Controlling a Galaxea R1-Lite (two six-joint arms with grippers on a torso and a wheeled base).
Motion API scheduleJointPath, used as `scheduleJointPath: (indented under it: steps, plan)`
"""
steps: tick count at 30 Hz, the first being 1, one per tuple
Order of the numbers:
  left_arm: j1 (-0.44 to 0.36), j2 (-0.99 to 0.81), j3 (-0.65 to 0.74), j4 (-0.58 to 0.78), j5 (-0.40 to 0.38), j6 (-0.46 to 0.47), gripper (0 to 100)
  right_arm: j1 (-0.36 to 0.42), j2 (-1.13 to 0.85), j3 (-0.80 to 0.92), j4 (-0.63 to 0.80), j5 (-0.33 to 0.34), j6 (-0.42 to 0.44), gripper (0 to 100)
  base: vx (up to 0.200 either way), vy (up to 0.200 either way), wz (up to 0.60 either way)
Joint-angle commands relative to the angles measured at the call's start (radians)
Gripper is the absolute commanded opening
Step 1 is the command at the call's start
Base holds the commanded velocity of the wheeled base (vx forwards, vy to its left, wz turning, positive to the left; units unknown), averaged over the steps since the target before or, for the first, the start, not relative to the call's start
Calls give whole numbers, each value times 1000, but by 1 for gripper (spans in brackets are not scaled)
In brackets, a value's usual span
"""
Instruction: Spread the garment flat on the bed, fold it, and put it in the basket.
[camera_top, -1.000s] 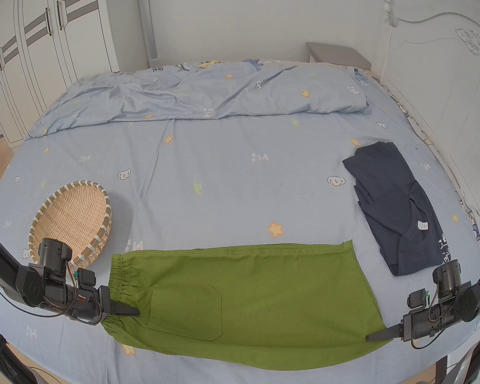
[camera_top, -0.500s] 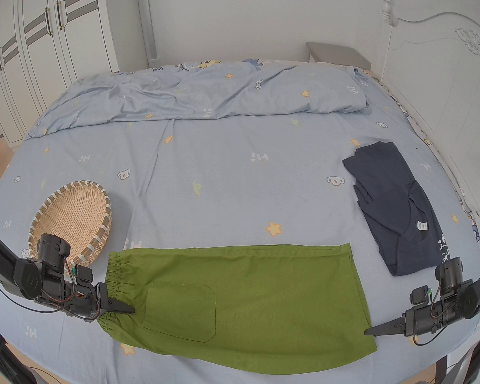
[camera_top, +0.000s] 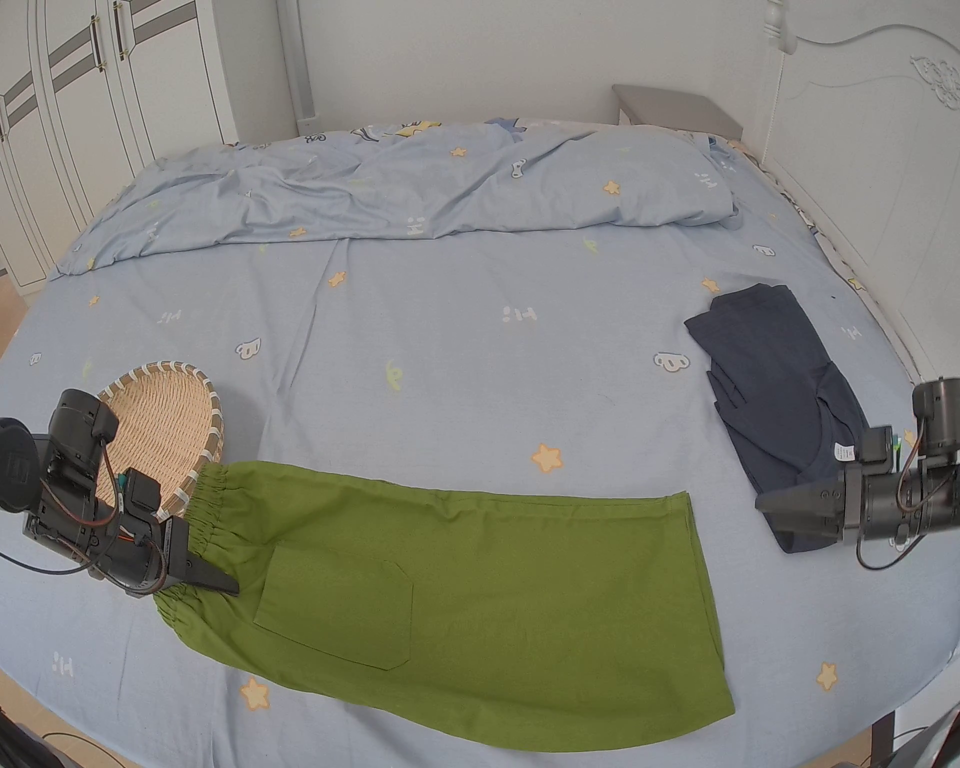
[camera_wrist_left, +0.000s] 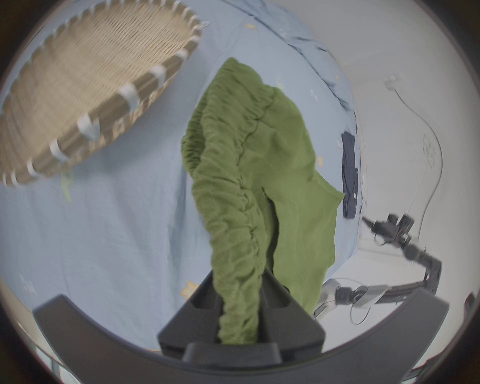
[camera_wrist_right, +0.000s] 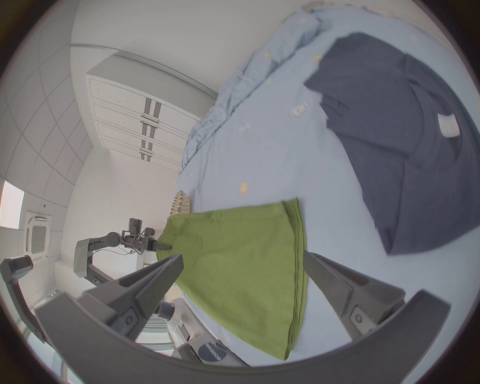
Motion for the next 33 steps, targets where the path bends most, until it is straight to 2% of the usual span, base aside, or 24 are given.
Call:
scheduleJointPath:
  steps: [1, 7, 11, 17, 21, 24, 27, 28, 29, 30, 33]
  plan:
    - [11, -38, -72, 60, 39, 82, 0, 72, -82, -99, 59, -65, 22, 100, 0, 0, 0]
    - [43, -46, -72, 67, 121, 90, 0, 75, -82, -88, 59, -67, 24, 100, 0, 0, 0]
    - [71, -66, -75, 70, 128, 104, 0, 86, -85, -87, 59, -67, 24, 100, 0, 0, 0]
    - [49, -83, -75, 71, 128, 113, 0, 86, -87, -85, 59, -69, 24, 100, 0, 0, 0]
    - [-40, -112, -120, 76, 159, 96, 0, 86, -91, -87, 65, -69, 24, 100, 0, 0, 0]
    - [-113, -110, -162, 106, 237, 84, 0, 87, -91, -88, 71, -72, 24, 100, 0, 0, 0]
    - [-234, -106, -225, 129, 368, 47, 0, 97, -90, -88, 73, -96, 24, 100, 0, 0, 0]
    - [-251, -106, -228, 129, 377, 44, 0, 98, -90, -88, 73, -98, 24, 100, 0, 0, 0]
    - [-303, -107, -239, 126, 395, 30, 0, 103, -90, -87, 73, -101, 24, 100, 0, 0, 0]
    - [-308, -109, -239, 126, 397, 28, 0, 103, -90, -87, 73, -99, 24, 100, 0, 0, 0]
    - [-414, -110, -278, 132, 405, -5, 0, 126, -87, -79, 74, -104, 24, 100, 0, 0, 0]
